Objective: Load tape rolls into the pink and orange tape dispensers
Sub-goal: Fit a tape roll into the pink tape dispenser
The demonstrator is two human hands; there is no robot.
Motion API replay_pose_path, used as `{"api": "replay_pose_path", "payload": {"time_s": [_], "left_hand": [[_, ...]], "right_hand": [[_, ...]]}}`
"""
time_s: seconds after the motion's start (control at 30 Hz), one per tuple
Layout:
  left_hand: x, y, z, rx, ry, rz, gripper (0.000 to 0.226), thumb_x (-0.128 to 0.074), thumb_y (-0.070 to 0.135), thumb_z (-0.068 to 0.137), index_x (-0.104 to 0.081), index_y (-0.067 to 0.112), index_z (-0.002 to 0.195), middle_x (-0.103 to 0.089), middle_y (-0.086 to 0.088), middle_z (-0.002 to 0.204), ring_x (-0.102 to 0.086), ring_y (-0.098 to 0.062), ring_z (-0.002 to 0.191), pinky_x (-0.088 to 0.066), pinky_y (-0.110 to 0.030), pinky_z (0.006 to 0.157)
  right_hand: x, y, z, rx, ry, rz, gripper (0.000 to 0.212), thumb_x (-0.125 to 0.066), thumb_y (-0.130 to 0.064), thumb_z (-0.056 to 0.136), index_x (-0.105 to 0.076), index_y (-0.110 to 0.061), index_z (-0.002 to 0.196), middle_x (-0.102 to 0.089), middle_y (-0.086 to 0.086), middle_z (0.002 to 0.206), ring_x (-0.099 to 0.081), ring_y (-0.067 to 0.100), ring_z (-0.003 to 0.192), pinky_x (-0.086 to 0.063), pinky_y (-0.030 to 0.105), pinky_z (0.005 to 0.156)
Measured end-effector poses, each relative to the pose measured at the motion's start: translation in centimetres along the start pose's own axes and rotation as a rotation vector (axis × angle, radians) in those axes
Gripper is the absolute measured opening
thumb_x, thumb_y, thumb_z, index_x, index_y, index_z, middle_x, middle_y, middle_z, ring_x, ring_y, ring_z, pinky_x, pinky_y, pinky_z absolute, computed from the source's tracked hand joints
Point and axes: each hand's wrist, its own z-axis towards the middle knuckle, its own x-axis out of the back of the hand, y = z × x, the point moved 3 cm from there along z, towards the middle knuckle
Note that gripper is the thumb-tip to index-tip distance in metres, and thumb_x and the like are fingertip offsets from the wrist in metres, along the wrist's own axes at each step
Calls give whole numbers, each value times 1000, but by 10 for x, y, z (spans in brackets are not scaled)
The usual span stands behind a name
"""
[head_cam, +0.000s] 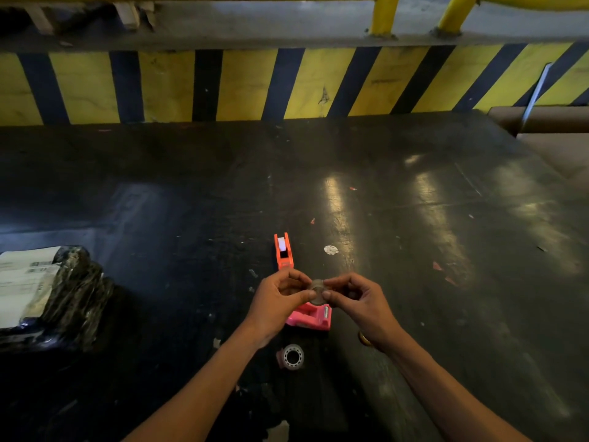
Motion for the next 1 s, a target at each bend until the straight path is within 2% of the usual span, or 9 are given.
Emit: {"api": "replay_pose_path", "payload": {"time_s": [0.13, 0.27, 0.6, 0.67, 0.73, 0.8, 0.87, 0.9, 1.0], "left_hand": [[1, -6, 5, -14, -24, 86, 24, -77, -6, 78, -68, -3, 100, -74, -18, 100, -74, -24, 94, -60, -28, 82], [1, -16, 11, -6, -34, 158, 23, -77, -6, 78, -69, -3, 100, -74, -18, 101, -73, -27, 97, -59, -31, 87], [14, -44, 25, 65, -126, 156, 26, -79, -3, 76, -69, 7, 98, -76, -9, 100, -74, -20, 96, -58, -35, 93], [17, -50, 28, 44, -164, 235, 38, -85, 10, 75, -68, 18, 107, -74, 1, 107, -71, -13, 103, -56, -28, 94], [21, -58, 32, 1, -200, 459, 61, -88, 27, 71, -59, 30, 125, -63, 10, 129, -58, -2, 119, -47, -22, 101], [26, -66, 36, -6, -236, 620, 81, -87, 40, 70, -47, 34, 140, -50, 14, 143, -45, 1, 128, -36, -19, 103], [28, -74, 37, 13, -294, 662, 85, -85, 45, 70, -44, 34, 144, -49, 12, 146, -43, 3, 128, -35, -15, 100], [29, -78, 38, 29, -313, 665, 82, -84, 44, 72, -45, 33, 143, -51, 11, 145, -45, 3, 126, -38, -17, 101], [30, -82, 37, 79, -306, 631, 71, -82, 37, 77, -50, 29, 140, -59, 7, 140, -52, -5, 127, -45, -39, 110]], "right_hand": [[1, 16, 4, -1, 5, -112, 27, -84, -39, 74, -73, -24, 92, -77, 4, 92, -74, 17, 86, -58, 27, 74], [2, 26, 8, -21, -14, -235, 18, -81, -37, 75, -71, -29, 87, -75, 4, 87, -71, 18, 81, -58, 41, 76], [-1, 42, 17, -22, -97, -404, 13, -78, -33, 78, -68, -28, 84, -74, 1, 85, -71, 21, 81, -59, 42, 75], [-2, 47, 20, -10, -94, -466, 14, -79, -22, 81, -67, -30, 84, -73, -5, 85, -70, 14, 79, -58, 35, 72], [-3, 50, 25, 27, -73, -565, 22, -78, -15, 81, -65, -32, 83, -70, -10, 82, -68, 8, 79, -55, 26, 71], [-6, 53, 27, 86, -73, -665, 22, -78, -13, 80, -63, -29, 83, -65, -10, 80, -65, 7, 77, -55, 29, 70], [-10, 55, 27, 133, -114, -749, 19, -76, -16, 81, -60, -27, 85, -61, -10, 81, -60, 6, 75, -54, 32, 69], [-12, 57, 26, 145, -136, -778, 18, -75, -18, 82, -59, -27, 85, -60, -9, 82, -59, 6, 74, -53, 32, 69], [-15, 59, 26, 154, -152, -842, 18, -73, -20, 84, -57, -29, 86, -56, -12, 83, -55, 5, 73, -51, 29, 67]]}}
